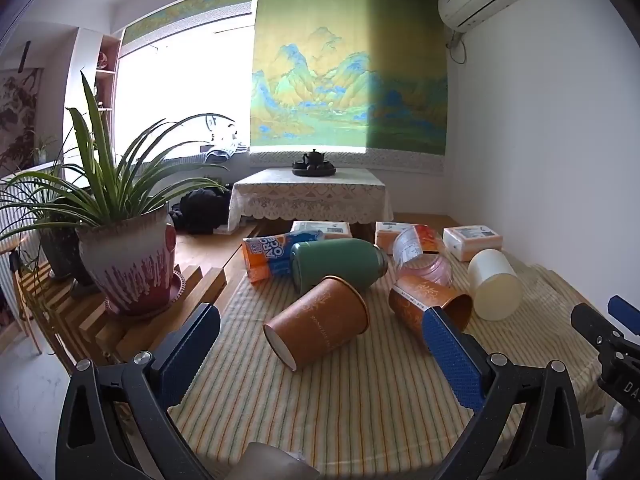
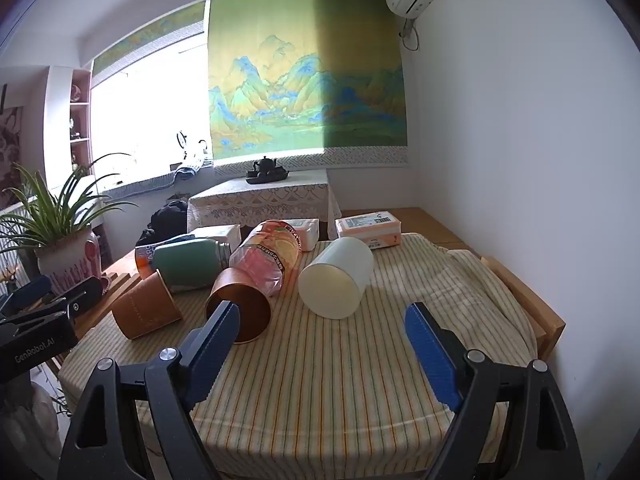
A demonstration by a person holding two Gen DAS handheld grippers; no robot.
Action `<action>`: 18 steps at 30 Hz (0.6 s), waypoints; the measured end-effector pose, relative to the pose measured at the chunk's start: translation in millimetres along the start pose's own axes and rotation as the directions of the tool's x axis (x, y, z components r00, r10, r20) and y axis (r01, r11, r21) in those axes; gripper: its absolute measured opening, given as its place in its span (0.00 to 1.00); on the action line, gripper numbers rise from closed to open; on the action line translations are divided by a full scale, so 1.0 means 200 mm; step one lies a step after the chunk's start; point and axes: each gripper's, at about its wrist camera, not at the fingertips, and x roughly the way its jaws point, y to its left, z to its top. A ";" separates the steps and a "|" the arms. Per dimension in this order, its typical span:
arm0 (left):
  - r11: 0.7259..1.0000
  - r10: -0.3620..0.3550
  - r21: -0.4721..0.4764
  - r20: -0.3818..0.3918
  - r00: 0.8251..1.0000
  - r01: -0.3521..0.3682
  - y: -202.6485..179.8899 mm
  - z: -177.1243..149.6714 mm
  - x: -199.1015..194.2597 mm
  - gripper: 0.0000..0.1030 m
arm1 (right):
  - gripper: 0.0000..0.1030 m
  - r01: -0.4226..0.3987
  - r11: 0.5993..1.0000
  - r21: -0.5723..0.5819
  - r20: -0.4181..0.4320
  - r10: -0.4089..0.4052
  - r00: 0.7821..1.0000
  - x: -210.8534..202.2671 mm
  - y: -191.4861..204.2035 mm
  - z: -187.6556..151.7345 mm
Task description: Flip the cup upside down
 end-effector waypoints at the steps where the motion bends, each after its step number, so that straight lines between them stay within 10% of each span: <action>1: 1.000 0.001 0.005 -0.001 1.000 -0.001 0.00 0.00 0.00 0.99 | 0.80 -0.001 1.000 0.000 0.000 0.001 1.000 0.00 0.00 0.00; 18: 1.000 0.007 0.002 0.006 1.000 -0.007 0.03 0.01 0.02 0.99 | 0.80 0.007 1.000 0.001 -0.005 -0.007 1.000 0.02 -0.03 0.00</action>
